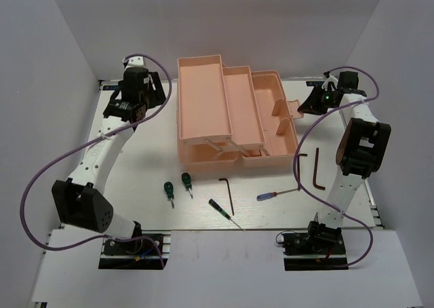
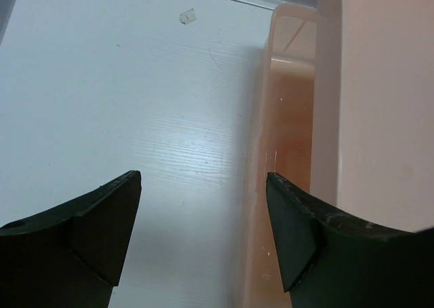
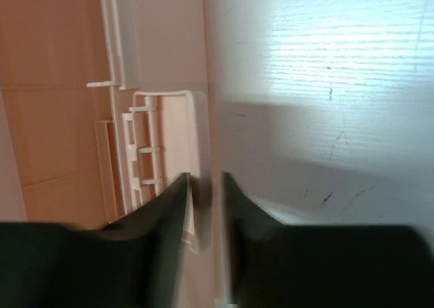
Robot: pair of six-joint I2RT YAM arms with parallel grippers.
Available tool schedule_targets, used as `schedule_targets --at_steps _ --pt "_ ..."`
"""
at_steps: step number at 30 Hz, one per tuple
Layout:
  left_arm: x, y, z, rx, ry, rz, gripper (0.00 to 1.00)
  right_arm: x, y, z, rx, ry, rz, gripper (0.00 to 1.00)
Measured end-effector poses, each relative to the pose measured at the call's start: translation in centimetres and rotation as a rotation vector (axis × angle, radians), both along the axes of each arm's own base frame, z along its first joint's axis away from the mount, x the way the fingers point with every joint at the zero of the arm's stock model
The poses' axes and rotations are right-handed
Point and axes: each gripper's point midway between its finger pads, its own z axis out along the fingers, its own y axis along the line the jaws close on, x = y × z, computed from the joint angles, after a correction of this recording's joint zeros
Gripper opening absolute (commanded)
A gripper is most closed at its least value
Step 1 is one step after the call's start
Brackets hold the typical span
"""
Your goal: Sort the tools into containers
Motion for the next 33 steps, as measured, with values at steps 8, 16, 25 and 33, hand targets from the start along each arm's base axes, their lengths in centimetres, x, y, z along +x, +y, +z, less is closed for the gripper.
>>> schedule_targets --at_steps 8,16,25,33 --pt "-5.4 -2.1 -2.9 -0.074 0.06 -0.162 0.13 -3.8 -2.3 0.1 -0.206 -0.018 0.043 0.91" --pt "-14.3 -3.3 -10.5 -0.171 0.23 -0.282 0.6 -15.0 -3.4 5.2 -0.495 -0.209 0.123 0.0" --pt "-18.9 -3.9 -17.8 -0.223 0.438 -0.309 0.73 -23.3 -1.2 -5.0 -0.41 0.101 0.228 0.44" --pt "-18.9 -4.3 -14.7 -0.251 0.312 -0.345 0.73 -22.4 0.0 -7.5 -0.356 0.153 0.197 0.45"
